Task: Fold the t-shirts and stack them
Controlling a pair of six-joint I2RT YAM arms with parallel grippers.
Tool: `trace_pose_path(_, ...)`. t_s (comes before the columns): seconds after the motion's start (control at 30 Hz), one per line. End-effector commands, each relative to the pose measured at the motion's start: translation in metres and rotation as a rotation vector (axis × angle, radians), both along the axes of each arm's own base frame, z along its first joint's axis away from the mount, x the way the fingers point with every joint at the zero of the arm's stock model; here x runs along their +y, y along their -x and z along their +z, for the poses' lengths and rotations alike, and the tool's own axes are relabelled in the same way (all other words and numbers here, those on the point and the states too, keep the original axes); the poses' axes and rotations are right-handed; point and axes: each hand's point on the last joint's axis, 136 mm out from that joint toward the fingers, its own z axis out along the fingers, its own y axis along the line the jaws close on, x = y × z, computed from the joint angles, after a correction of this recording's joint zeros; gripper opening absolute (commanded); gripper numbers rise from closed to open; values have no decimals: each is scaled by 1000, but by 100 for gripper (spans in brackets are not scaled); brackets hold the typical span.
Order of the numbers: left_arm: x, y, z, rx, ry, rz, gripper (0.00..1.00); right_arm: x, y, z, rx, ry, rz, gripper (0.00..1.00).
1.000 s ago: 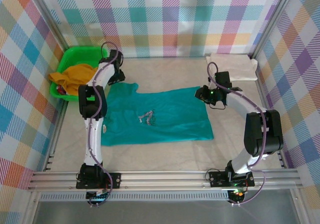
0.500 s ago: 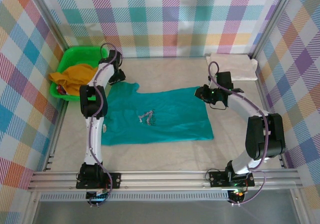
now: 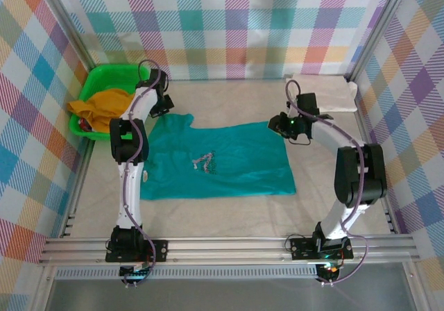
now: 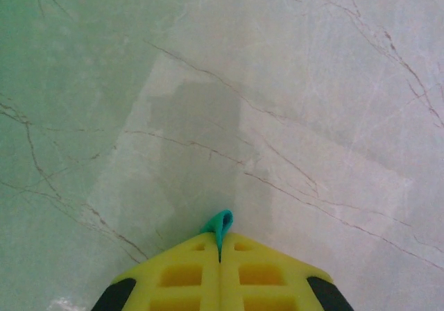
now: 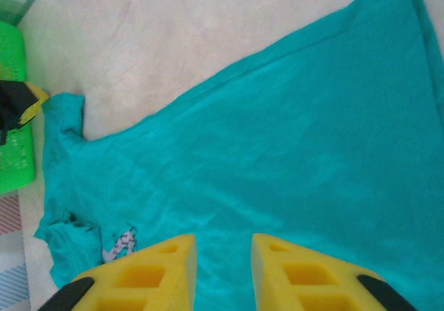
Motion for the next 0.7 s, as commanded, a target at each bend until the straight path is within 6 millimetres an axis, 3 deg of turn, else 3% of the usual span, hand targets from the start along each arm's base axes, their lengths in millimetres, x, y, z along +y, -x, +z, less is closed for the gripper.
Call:
trace_pose_path(0.0,-9,-6,21,-42,24,-43,0,-27,-16,-10,29,82,-65,31)
trace_pose_path(0.1,-20,-7,33,-63,39,-75,0,-40,-33,-21,51,98,-89,33)
trace_pose_path(0.37,-44,-10,51,-107,70,-133,0,-32,-72,-41,89,92,-23,36)
trace_pose_path(0.67,-60,-10,65,-133,91,-171,0,-36,-96,-59,125,134,-29,37)
